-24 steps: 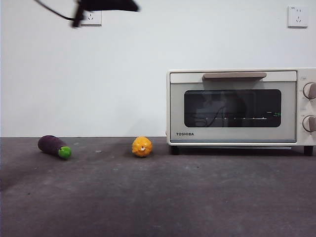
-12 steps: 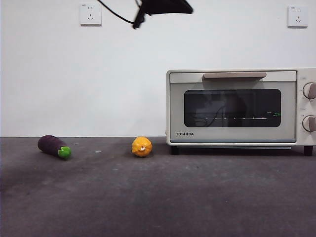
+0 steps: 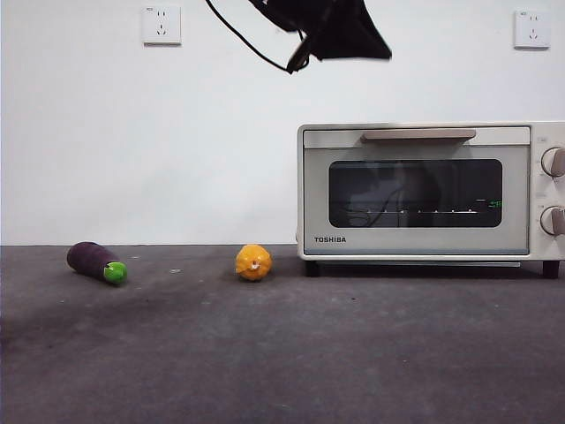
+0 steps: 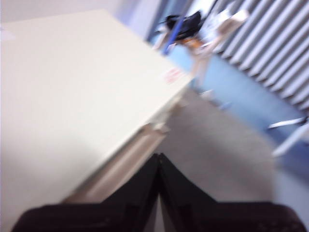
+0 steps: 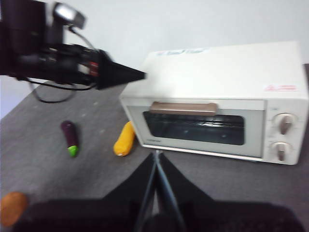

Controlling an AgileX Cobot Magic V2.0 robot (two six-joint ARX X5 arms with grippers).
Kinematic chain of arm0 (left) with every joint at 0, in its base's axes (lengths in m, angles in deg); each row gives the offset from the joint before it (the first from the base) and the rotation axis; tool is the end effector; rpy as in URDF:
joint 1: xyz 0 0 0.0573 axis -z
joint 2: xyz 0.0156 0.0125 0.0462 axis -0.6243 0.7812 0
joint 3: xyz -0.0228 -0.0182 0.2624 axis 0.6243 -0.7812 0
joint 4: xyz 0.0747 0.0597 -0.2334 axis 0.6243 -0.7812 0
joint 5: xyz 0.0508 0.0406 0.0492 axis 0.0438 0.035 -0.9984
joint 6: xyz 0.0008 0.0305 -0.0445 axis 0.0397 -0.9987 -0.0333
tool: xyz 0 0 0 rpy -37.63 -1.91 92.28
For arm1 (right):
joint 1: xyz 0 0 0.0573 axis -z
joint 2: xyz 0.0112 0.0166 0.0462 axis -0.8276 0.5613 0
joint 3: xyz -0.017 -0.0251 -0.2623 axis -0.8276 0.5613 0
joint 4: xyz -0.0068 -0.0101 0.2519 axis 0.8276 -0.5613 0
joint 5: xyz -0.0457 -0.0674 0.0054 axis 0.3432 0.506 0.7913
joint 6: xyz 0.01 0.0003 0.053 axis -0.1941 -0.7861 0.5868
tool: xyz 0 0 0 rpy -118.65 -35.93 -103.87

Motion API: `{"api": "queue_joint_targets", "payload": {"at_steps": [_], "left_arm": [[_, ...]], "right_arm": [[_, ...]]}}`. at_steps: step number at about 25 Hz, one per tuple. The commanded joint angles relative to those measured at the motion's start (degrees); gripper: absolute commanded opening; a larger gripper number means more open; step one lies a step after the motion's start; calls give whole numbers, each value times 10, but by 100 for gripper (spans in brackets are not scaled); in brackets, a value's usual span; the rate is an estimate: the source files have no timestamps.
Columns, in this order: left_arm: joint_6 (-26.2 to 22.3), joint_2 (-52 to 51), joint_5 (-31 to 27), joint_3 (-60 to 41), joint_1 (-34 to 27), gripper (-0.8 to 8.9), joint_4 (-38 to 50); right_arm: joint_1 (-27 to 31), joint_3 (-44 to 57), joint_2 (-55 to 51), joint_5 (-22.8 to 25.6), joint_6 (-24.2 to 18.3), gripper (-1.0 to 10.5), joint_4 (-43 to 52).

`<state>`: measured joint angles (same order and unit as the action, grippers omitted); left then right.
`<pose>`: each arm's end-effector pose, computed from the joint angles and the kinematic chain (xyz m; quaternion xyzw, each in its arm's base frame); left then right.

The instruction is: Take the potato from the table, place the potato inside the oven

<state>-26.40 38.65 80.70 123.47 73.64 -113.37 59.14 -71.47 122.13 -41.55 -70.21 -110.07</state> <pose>0.3911 -0.2899 0.3608 -0.0479 0.2560 -0.4854 0.8346 0.0908 0.0071 0.4081 0.0680 0.1606 0.1834 0.9674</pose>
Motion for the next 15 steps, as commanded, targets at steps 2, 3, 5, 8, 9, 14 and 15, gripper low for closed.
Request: {"api": "queue_joint_targets", "payload": {"at_steps": [2,3,5,8,9,14,15], "left_arm": [[-153,13,-104,1,25,-6,0],[-172,14,-119,1,30,-6,2],[-206,15,-138,1,40,-6,9],[-248,23,-170,1,52,-8,25],[-255,24,-174,1,55,-8,28],[-296,44,-184,1,57,-9,34],[-302,45,-185,1,57,-9,35]], "right_arm": [[-1,-3,11,-9,-3,-1,0],[-1,-3,13,-9,-3,-1,-1],[-1,-3,19,-9,-2,-1,0],[-1,-3,27,-10,0,-1,0],[-1,-3,28,-10,0,0,0],[-1,-3,28,-9,0,-1,-3],[-1,-3,28,-10,0,0,-2]]}}
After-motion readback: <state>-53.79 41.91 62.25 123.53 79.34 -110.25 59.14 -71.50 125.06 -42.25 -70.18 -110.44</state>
